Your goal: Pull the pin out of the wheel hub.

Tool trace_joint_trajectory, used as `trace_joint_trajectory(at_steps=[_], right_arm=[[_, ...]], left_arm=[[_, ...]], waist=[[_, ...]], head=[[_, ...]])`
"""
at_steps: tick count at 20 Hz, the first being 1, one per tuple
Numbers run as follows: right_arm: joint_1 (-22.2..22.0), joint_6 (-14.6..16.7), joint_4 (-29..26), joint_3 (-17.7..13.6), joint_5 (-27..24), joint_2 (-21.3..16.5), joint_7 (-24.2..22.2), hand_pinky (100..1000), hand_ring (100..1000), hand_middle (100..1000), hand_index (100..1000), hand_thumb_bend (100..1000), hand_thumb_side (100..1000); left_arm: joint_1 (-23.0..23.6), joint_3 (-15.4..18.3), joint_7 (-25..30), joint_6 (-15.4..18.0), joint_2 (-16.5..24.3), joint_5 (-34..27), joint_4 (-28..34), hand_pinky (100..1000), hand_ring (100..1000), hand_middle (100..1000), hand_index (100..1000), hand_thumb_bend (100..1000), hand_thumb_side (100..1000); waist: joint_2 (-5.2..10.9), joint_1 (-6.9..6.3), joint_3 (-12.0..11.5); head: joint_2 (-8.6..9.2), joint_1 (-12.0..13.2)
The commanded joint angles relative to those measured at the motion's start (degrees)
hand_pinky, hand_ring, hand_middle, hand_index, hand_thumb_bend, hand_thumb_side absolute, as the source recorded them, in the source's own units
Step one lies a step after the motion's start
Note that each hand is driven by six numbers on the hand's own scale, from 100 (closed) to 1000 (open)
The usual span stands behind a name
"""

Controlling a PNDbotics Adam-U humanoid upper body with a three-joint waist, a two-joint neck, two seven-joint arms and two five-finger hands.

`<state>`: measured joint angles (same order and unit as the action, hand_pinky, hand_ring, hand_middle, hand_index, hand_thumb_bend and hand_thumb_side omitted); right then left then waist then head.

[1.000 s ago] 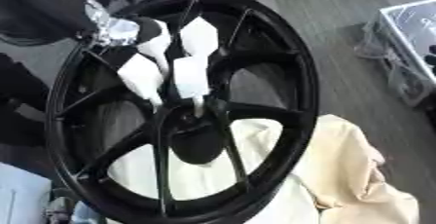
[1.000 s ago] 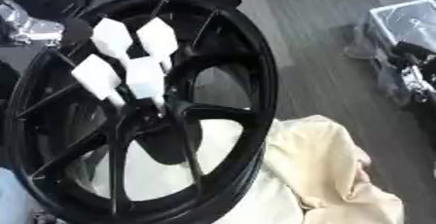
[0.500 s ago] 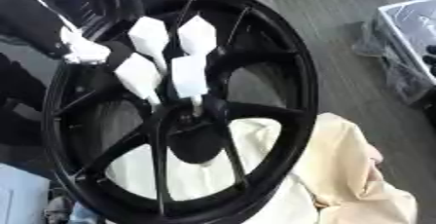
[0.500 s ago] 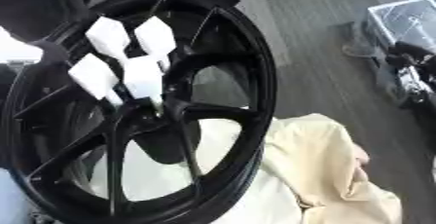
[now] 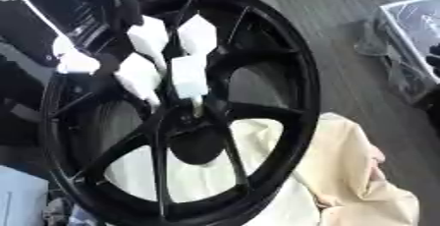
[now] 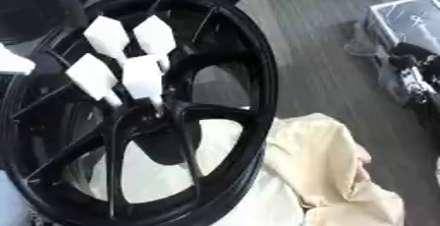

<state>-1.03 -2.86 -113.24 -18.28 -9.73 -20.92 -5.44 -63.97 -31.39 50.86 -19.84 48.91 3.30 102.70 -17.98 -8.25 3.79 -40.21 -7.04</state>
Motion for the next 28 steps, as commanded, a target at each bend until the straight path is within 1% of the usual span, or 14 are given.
trace_joint_trajectory(at_steps=[1,5,6,8,18,21,28], right_arm=[[0.27,-0.11,-1.35,-0.07,0.36,-0.92,-0.06,1000,916,854,858,100,573],[0.27,-0.12,-1.35,-0.07,0.38,-0.91,-0.07,1000,916,854,858,100,573],[0.31,-0.12,-1.35,-0.10,0.34,-0.91,-0.03,1000,917,855,858,100,573],[0.33,-0.14,-1.35,-0.14,0.23,-0.92,0.07,1000,917,855,858,100,573],[0.29,-0.26,-1.35,-0.14,0.26,-0.83,0.21,1000,917,856,858,100,576],[0.34,-0.27,-1.35,-0.15,0.26,-0.77,0.23,1000,917,856,858,100,576],[0.41,-0.29,-1.35,-0.13,0.29,-0.69,0.22,1000,918,857,858,100,576]], left_arm=[[-0.93,0.40,1.11,-0.49,1.15,0.51,-0.15,733,696,715,755,365,100],[-0.97,0.37,1.11,-0.25,1.07,0.61,-0.35,733,696,715,755,365,100],[-0.93,0.00,1.11,-0.17,0.95,0.63,-0.31,720,665,680,743,362,100],[-0.87,-0.59,1.11,-0.04,0.78,0.86,-0.30,711,644,670,740,362,100],[-0.82,-1.11,1.11,0.15,0.42,0.79,-0.37,698,621,653,730,356,100],[-0.81,-1.63,1.11,-0.01,0.02,0.60,-0.58,697,621,655,732,360,100],[-0.92,-2.43,1.11,0.37,-0.51,0.94,-1.05,701,632,697,736,368,100]], waist=[[0.76,0.43,-0.01],[0.76,0.43,-0.01],[0.74,0.43,0.06],[0.72,0.45,0.09],[0.61,0.50,0.11],[0.51,0.51,0.21],[0.41,0.53,0.30]], head=[[0.23,-0.14],[0.23,-0.15],[0.24,-0.24],[0.25,-0.35],[0.27,-0.43],[0.27,-0.58],[0.22,-0.70]])
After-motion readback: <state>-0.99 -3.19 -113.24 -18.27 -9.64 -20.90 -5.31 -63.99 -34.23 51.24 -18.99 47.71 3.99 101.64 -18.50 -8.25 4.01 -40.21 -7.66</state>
